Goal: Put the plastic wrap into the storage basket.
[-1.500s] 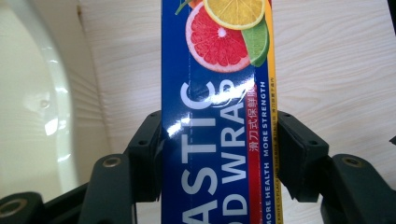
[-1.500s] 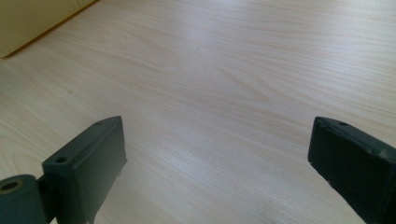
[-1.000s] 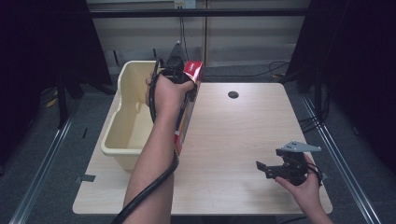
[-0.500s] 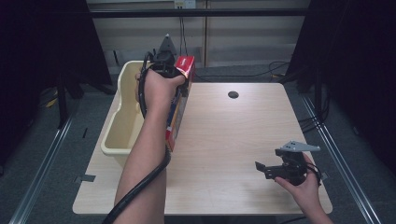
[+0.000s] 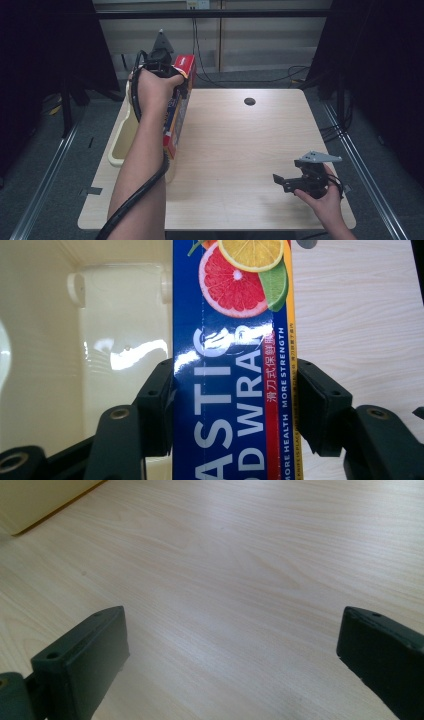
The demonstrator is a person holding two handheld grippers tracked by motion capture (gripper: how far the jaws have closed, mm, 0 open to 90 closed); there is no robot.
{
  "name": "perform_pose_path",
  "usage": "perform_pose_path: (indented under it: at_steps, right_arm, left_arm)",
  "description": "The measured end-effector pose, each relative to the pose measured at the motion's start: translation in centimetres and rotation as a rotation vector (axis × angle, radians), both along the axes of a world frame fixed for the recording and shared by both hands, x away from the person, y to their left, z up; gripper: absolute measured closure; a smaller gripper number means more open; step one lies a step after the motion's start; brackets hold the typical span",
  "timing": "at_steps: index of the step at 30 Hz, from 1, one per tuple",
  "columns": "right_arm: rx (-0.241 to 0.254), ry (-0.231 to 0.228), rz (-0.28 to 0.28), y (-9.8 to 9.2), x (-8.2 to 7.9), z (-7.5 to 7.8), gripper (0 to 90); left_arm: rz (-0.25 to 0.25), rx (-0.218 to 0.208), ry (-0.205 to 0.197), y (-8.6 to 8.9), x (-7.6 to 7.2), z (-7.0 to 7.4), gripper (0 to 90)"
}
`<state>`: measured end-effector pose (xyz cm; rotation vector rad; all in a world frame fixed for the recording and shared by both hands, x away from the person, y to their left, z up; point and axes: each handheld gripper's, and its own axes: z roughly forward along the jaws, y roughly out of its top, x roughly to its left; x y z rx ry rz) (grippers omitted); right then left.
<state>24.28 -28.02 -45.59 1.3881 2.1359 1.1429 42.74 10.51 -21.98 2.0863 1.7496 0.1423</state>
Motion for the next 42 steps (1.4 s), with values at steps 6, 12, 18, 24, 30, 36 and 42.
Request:
perform_pose_path:
  at_steps: [6,12,18,24,30,36,42]
  right_arm:
    - [-0.005,0.005,0.012,0.0,0.0,-0.1,0.0]
    - [0.002,0.005,0.017,-0.2,-0.1,-0.1,0.0]
    - [-0.001,0.002,0.018,-0.1,-0.1,-0.1,0.0]
    - [0.0,-0.002,0.021,-0.2,-0.2,-0.1,0.0]
    - [0.002,-0.007,0.023,-0.2,-0.2,0.0,0.0]
    - [0.002,-0.008,0.02,-0.2,-0.2,0.0,0.0]
    - [0.001,-0.012,0.023,-0.1,-0.2,0.0,0.0]
  left_arm:
    - [0.019,-0.001,-0.008,1.4,-0.2,0.3,41.6]
    - [0.036,0.004,-0.007,2.6,-0.3,0.5,41.6]
    - [0.054,0.003,-0.002,3.4,-0.5,0.6,41.6]
    - [0.069,0.008,-0.011,4.1,-0.7,0.6,41.6]
    - [0.085,0.006,-0.001,4.7,-0.7,0.2,41.6]
    - [0.079,0.016,0.009,5.3,-0.9,-0.3,41.5]
    - [0.09,0.019,0.012,5.8,-1.2,-0.6,41.5]
